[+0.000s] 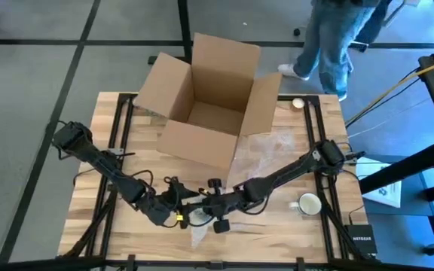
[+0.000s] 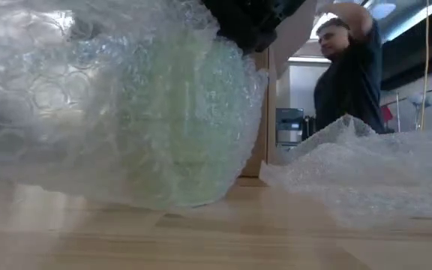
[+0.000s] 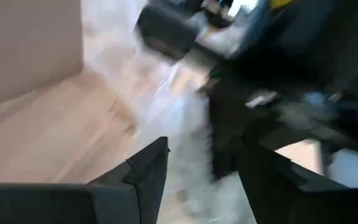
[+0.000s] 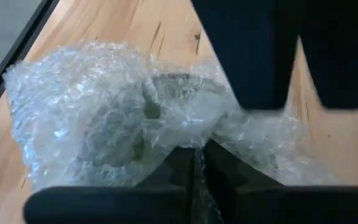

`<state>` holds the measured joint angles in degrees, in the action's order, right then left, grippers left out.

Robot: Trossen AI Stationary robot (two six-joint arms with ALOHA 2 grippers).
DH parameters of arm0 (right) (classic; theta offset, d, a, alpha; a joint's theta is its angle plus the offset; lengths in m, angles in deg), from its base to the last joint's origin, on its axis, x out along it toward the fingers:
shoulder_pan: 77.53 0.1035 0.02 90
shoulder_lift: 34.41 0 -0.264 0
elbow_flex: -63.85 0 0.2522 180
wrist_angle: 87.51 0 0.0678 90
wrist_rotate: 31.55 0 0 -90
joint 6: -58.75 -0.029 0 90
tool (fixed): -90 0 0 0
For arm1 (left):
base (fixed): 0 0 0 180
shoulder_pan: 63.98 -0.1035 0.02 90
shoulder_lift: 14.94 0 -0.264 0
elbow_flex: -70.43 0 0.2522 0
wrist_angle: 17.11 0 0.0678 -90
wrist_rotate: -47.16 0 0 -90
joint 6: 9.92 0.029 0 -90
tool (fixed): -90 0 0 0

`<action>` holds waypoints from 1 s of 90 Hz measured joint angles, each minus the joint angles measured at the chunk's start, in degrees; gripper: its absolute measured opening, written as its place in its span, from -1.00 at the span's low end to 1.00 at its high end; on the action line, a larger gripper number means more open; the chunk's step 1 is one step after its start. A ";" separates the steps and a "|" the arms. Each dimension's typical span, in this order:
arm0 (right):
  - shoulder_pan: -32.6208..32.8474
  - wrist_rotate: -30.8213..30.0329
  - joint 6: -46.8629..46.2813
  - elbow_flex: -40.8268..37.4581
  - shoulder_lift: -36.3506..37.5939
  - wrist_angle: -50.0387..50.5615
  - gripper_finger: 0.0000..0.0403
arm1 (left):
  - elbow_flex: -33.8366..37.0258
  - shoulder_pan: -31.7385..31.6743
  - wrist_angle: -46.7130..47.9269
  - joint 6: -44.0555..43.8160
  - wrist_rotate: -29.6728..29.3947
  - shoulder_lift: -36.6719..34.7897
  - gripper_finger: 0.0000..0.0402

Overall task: Wrap mug
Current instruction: Wrap the green mug with bubble wrap

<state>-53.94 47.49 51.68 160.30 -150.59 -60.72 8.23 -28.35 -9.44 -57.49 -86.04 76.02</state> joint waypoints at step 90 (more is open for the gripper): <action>0.02 -1.56 -6.93 6.84 5.77 34.01 -0.18 | 0.09 -2.72 0.99 2.74 7.39 4.59 -0.15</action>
<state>-53.92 45.93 44.74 167.15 -144.82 -26.71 8.32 -31.07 -8.45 -54.75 -78.65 80.61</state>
